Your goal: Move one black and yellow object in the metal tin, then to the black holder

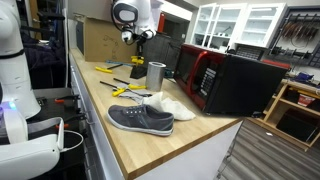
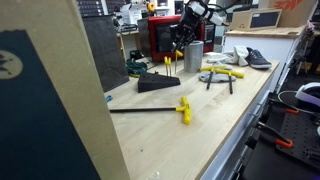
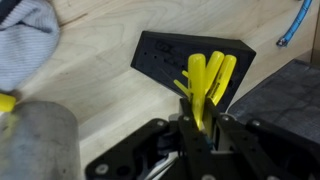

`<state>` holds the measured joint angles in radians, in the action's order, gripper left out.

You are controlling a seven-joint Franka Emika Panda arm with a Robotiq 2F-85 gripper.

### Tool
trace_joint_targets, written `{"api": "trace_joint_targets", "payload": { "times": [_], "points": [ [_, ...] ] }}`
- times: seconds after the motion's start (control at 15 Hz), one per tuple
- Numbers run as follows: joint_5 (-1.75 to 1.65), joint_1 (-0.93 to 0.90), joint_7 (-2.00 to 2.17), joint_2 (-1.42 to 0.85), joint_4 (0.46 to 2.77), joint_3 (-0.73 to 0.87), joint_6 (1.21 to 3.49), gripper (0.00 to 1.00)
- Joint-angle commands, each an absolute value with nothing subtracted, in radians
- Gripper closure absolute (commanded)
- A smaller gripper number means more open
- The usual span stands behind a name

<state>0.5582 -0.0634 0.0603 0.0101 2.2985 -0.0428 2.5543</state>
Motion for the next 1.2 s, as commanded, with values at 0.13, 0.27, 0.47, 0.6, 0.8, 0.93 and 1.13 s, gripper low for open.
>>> {"api": "trace_joint_targets", "payload": {
  "times": [0.13,0.27,0.47,0.6,0.8,0.93,1.13],
  "points": [
    [0.624,-0.065,0.023,0.000,2.305,-0.050,2.579,0.96],
    [0.635,-0.061,0.021,-0.010,2.305,-0.047,2.579,0.96],
    [0.654,-0.055,0.010,-0.023,2.309,-0.049,2.580,0.96],
    [0.664,-0.052,-0.005,-0.035,2.309,-0.051,2.586,0.96],
    [0.672,-0.053,-0.022,-0.056,2.303,-0.055,2.616,0.96],
    [0.676,-0.055,-0.021,-0.059,2.300,-0.057,2.618,0.96],
    [0.682,-0.057,-0.021,-0.060,2.301,-0.060,2.616,0.96]
  ]
}}
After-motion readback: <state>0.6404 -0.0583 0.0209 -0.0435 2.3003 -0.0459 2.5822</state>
